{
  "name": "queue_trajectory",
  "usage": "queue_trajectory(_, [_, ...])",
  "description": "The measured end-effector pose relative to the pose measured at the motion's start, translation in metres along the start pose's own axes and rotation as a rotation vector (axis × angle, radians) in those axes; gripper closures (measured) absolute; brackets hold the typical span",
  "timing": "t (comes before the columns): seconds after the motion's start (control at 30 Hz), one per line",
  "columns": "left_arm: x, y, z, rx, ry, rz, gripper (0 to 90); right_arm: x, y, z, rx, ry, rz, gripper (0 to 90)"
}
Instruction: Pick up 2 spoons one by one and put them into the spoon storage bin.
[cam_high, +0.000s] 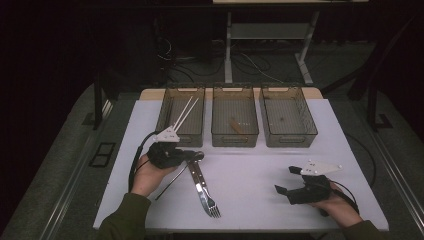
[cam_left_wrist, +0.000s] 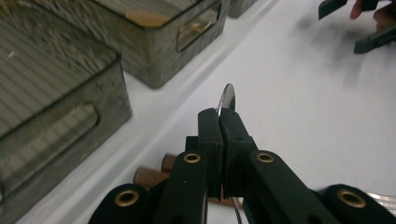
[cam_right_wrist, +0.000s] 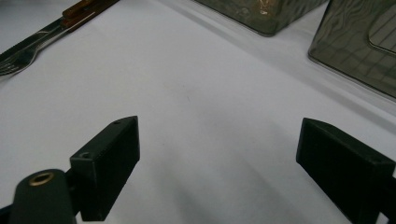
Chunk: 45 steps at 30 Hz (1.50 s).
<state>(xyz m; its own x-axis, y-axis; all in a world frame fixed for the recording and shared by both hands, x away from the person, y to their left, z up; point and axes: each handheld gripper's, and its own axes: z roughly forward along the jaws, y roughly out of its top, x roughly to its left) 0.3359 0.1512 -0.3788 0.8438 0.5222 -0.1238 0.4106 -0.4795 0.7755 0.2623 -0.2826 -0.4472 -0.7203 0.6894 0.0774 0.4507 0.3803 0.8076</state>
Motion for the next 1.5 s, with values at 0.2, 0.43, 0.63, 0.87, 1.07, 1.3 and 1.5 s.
queue_trajectory(0.2, [0.005,0.022,0.008,-0.017,0.008,0.017,88.3,-0.001,0.000,-0.001,-0.004,0.010,0.011,13.2])
queue_trajectory(0.43, [0.012,0.054,0.018,-0.041,0.009,0.019,88.3,0.003,0.000,0.000,-0.002,0.015,-0.009,13.2])
queue_trajectory(0.63, [0.018,0.081,0.030,-0.039,0.014,0.036,88.3,0.002,0.001,-0.001,-0.005,0.009,-0.008,13.2])
queue_trajectory(0.87, [0.026,0.112,0.049,-0.051,0.037,0.045,88.3,0.001,0.001,-0.003,-0.015,0.006,0.000,13.2])
queue_trajectory(1.07, [0.036,0.139,0.065,-0.055,0.064,0.059,88.3,0.000,0.001,-0.004,-0.018,0.003,0.000,13.2])
queue_trajectory(1.3, [0.045,0.163,0.081,-0.067,0.097,0.065,88.3,0.000,0.002,-0.005,-0.024,0.006,0.006,13.2])
queue_trajectory(1.5, [0.053,0.177,0.101,-0.086,0.119,0.071,88.2,-0.002,0.002,-0.006,-0.039,-0.004,0.011,13.2])
